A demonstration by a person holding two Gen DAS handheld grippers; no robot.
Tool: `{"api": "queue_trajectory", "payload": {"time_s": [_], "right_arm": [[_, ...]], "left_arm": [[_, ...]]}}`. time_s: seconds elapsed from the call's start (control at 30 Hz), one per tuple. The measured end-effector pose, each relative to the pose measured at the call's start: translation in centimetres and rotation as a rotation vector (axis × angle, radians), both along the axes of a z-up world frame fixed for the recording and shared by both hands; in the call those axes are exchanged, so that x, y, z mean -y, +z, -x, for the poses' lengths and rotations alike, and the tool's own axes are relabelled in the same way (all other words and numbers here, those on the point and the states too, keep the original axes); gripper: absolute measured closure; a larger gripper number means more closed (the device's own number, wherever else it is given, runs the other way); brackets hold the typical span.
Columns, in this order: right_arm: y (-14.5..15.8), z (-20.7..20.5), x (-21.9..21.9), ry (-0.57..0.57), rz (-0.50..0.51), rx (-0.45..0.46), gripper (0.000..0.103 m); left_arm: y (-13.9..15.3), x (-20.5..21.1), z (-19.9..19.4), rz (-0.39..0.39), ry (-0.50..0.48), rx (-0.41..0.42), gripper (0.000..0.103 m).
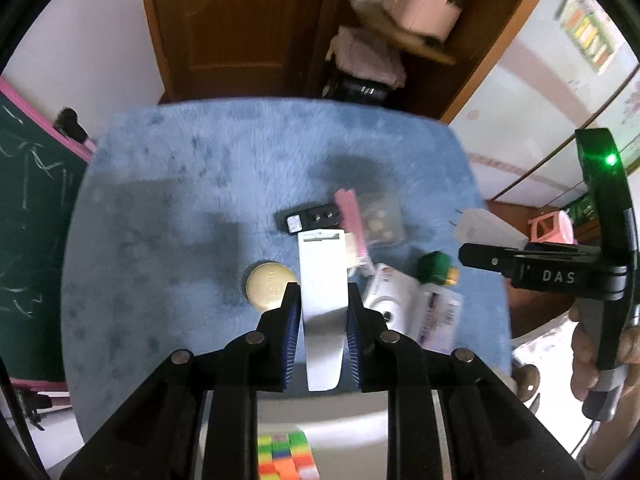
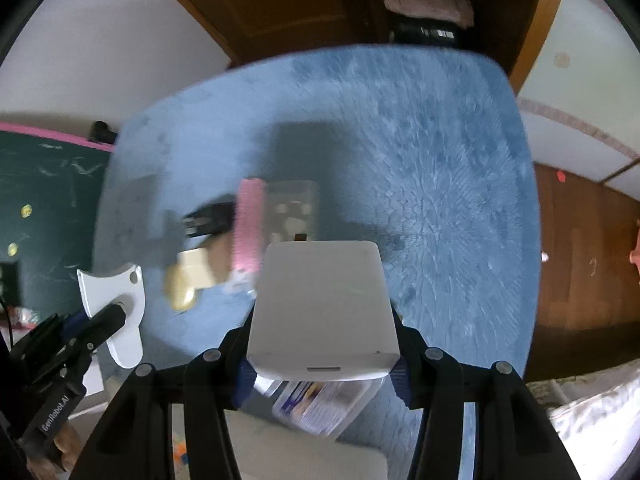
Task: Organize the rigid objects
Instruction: 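Carry the white stick and white charger into the tray and release both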
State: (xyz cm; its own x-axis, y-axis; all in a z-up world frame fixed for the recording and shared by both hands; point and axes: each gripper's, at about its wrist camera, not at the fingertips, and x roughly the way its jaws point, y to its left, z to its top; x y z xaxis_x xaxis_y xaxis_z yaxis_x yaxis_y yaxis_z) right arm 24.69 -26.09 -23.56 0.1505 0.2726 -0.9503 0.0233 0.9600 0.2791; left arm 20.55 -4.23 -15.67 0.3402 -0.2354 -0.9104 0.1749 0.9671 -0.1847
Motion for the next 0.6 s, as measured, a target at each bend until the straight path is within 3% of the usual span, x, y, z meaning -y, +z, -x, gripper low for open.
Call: {"api": "queue_trajectory", "payload": {"time_s": [0.13, 0.33, 0.47, 0.6], "right_arm": [[4.6, 2.3, -0.5, 0.006, -0.029, 0.08, 0.049], [10.2, 8.0, -2.3, 0.04, -0.06, 0.187, 0.049], [12.0, 13.1, -4.1, 0.076, -0.089, 0.23, 0.049], [11.5, 17.8, -5.9, 0.104, -0.054, 0.256, 0.049]], "left_arm": [[4.6, 0.2, 3.4, 0.009, -0.033, 0.085, 0.08], [8.5, 0.1, 8.3, 0.011, -0.06, 0.165, 0.08], [8.8, 0.2, 12.4, -0.008, -0.1, 0.19, 0.08], [6.0, 0.3, 16.0, -0.029, -0.141, 0.144, 0.08]]}}
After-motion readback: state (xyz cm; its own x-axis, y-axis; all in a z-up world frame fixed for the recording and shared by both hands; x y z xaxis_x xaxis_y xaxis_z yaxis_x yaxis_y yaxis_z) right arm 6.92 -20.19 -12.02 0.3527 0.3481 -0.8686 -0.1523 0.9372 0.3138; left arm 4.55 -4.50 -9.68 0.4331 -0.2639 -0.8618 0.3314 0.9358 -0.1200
